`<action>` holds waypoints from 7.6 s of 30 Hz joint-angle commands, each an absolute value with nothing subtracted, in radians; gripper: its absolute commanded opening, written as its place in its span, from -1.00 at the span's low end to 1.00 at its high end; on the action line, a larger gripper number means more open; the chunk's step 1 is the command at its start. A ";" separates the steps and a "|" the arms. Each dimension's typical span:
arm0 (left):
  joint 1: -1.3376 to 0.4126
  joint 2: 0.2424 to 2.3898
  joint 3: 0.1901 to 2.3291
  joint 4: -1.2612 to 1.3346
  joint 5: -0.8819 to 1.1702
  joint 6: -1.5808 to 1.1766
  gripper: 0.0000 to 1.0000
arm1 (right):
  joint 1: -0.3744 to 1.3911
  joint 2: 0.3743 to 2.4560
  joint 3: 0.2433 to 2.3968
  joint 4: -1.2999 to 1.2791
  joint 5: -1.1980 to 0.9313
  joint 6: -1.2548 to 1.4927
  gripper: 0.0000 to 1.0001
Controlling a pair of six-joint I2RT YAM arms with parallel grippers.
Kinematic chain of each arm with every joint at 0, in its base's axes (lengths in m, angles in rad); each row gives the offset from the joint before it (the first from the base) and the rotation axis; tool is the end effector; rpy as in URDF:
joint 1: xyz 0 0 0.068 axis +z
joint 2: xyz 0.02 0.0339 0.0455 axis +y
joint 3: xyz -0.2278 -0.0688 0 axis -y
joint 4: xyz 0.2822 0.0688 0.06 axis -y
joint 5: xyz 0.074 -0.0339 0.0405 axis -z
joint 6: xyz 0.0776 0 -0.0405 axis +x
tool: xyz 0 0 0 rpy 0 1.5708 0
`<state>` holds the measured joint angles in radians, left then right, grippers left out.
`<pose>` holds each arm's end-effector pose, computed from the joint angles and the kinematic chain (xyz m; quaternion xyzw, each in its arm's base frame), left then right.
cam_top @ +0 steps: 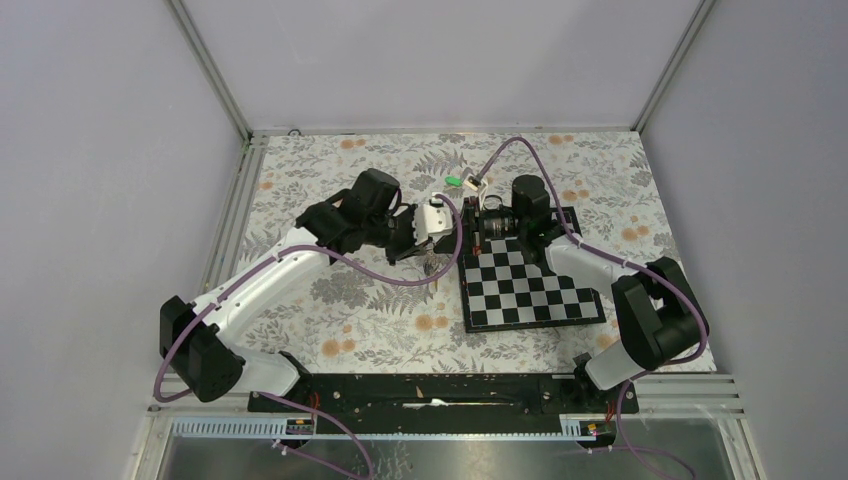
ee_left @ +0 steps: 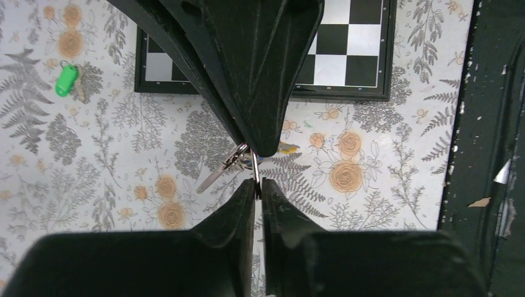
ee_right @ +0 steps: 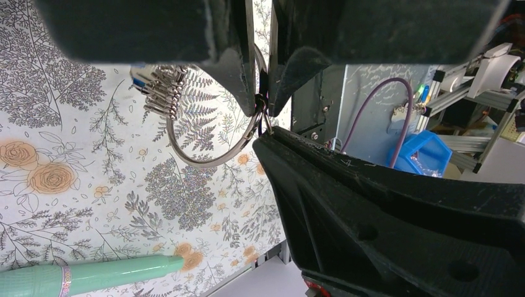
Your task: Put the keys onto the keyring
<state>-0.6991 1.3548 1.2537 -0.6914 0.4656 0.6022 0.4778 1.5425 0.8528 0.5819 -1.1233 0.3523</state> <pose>0.2521 -0.2575 0.2651 0.6149 0.6633 -0.2311 0.3584 0.3021 0.2352 0.1964 -0.3946 0.6063 0.5907 0.3575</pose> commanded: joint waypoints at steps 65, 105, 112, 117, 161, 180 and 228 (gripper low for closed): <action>-0.618 1.426 1.414 -0.915 0.540 0.693 -1.00 | 0.420 1.298 0.846 0.286 -1.045 -0.119 0.19; -0.672 1.470 1.481 -0.867 0.730 0.488 -1.00 | 0.518 1.304 0.809 0.405 -1.103 -0.036 -0.08; -0.672 1.467 1.482 -0.858 0.724 0.479 -1.00 | 0.520 1.305 0.808 0.374 -1.091 -0.071 -0.29; -0.672 1.465 1.483 -0.857 0.722 0.479 -1.00 | 0.525 1.313 0.808 0.350 -1.074 -0.107 -0.44; -0.655 1.447 1.447 -0.798 0.752 0.443 -1.00 | 0.543 1.330 0.796 0.380 -1.075 -0.090 -0.59; -0.578 1.274 1.250 -0.533 0.832 0.505 -0.31 | 0.477 1.317 0.749 0.735 -1.095 0.280 -1.00; -0.494 1.303 1.009 0.075 1.114 0.020 -0.43 | 0.451 1.343 0.697 0.968 -1.064 0.477 -1.00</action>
